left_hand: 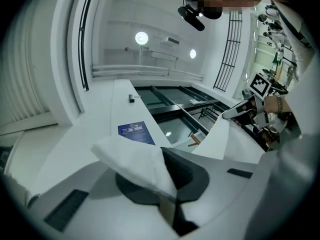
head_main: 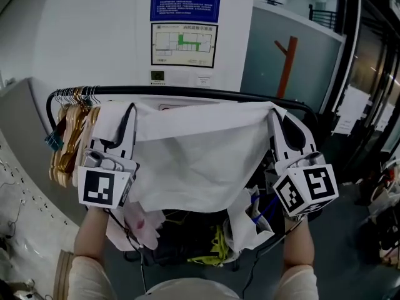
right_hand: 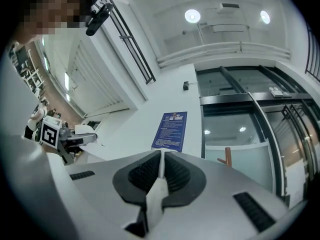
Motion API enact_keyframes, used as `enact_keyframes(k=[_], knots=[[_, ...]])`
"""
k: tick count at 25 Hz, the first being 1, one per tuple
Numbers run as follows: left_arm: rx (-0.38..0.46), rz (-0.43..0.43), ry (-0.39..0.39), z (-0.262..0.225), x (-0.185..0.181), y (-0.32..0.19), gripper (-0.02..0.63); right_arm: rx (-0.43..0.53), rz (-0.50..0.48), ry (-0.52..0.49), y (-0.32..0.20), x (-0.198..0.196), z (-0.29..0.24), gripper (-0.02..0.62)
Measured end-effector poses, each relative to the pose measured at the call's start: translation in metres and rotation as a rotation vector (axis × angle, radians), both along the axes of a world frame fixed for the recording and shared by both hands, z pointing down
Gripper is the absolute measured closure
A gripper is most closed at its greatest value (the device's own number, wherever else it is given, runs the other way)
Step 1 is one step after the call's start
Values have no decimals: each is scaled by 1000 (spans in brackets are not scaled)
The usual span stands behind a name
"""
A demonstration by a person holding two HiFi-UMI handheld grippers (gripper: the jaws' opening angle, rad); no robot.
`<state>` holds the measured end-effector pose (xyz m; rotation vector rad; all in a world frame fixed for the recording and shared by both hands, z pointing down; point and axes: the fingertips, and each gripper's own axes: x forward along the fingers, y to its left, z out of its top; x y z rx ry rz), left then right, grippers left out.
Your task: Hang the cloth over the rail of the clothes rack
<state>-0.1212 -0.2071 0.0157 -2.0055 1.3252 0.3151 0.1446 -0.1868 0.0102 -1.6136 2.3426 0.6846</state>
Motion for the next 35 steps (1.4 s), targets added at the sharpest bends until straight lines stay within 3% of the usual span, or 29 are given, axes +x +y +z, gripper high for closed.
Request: enact_keyframes(k=[11,16,23,28,35], knots=[[84,-111,-67,-55,10,-17,591,49,-3,43,-17,7,-68,572],[108,-121,-80,-80,12,-25,591,57,9,50,-26,11,-85,572],[143,-106,-124,-130,5,-56,591,122,102,40,-48,2,-131,572],[144,-59,-94,-156,5,-83,591,164,193,7,-68,3,-160,572],[118,-92,-163,-148,21,-123,591,87,243,35,-107,15,-152,572]])
